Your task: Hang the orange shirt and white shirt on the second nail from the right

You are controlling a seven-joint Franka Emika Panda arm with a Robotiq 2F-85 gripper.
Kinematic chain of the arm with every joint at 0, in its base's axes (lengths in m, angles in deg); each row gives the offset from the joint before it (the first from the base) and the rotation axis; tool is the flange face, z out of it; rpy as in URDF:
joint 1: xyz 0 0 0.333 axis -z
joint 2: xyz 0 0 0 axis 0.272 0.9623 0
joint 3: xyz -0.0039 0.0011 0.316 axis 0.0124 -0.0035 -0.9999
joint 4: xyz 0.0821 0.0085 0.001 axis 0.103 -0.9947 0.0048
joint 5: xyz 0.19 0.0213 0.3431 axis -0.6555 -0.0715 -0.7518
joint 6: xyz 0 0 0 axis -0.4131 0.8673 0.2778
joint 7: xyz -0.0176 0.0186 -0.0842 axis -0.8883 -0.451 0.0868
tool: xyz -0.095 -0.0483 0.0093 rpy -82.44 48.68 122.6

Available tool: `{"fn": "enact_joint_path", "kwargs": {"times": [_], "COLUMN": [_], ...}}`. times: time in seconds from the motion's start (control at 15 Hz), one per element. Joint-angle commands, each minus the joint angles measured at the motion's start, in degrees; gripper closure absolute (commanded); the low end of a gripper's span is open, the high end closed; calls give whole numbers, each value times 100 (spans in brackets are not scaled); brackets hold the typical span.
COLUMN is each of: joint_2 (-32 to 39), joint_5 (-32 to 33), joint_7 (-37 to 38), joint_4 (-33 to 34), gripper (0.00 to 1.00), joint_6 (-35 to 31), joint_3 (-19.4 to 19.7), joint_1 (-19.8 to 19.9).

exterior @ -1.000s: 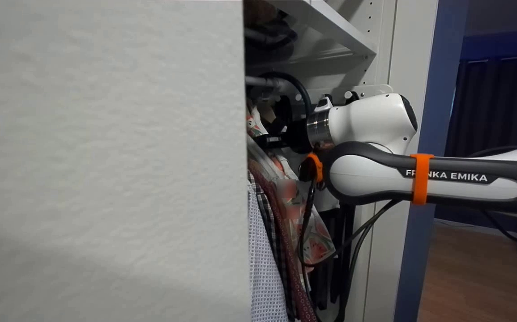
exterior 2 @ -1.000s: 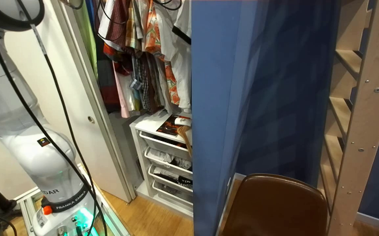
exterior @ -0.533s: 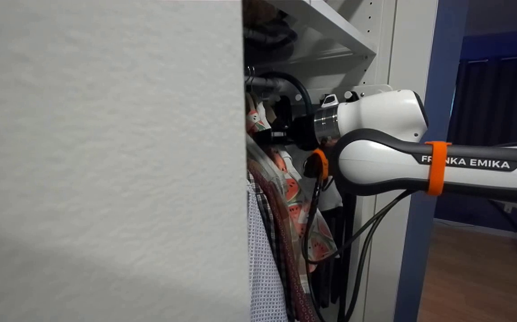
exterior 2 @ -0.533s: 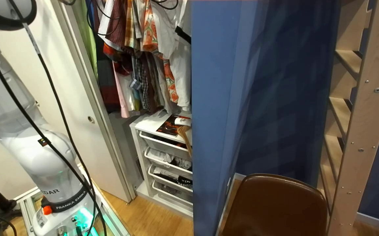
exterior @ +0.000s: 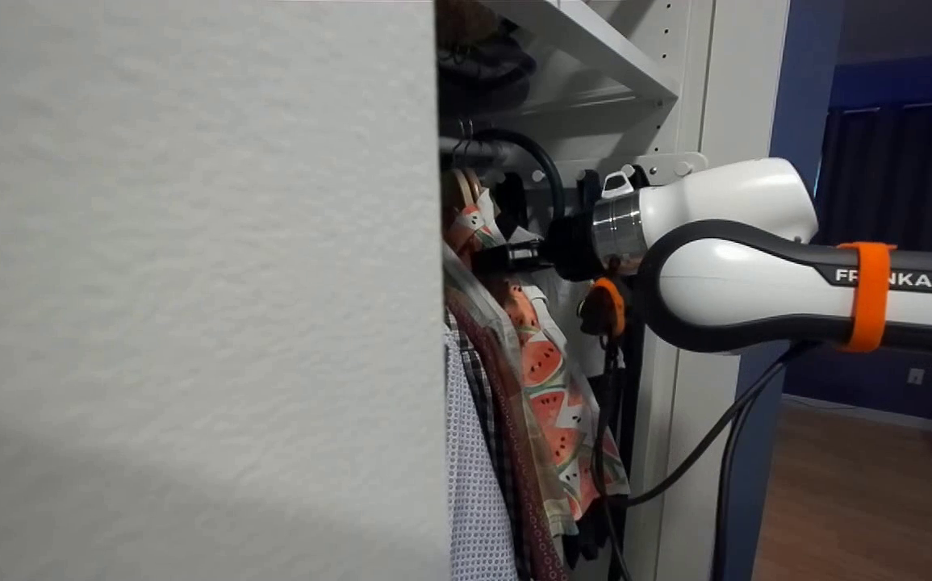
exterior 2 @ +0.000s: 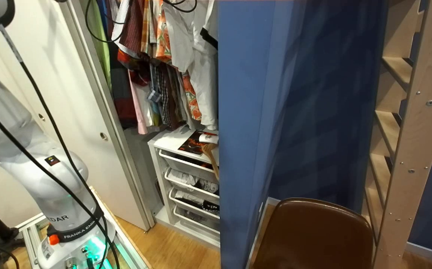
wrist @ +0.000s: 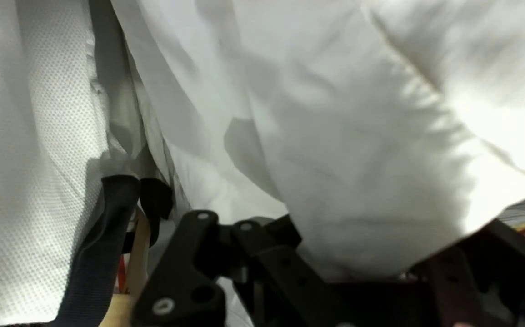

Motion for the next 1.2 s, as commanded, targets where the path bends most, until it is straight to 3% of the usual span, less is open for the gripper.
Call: {"fn": "enact_joint_path", "kwargs": {"times": [0.0,0.13,0.27,0.6,0.93,1.13], "joint_2": [-644,-924,-1188,-1901,-2559,-2892], "joint_5": [95,44,-267,-262,-168,-230], "joint_7": [-95,-106,-326,-464,-456,-528], "joint_4": [-411,-637,-830,-1339,-1821,-2091], "gripper": [99,99,99,99,99,99], "joint_6": [384,593,844,1585,2284,2380], "joint_3": [61,120,313,720,957,1120], "joint_1": [55,73,-142,-456,-462,-483]}}
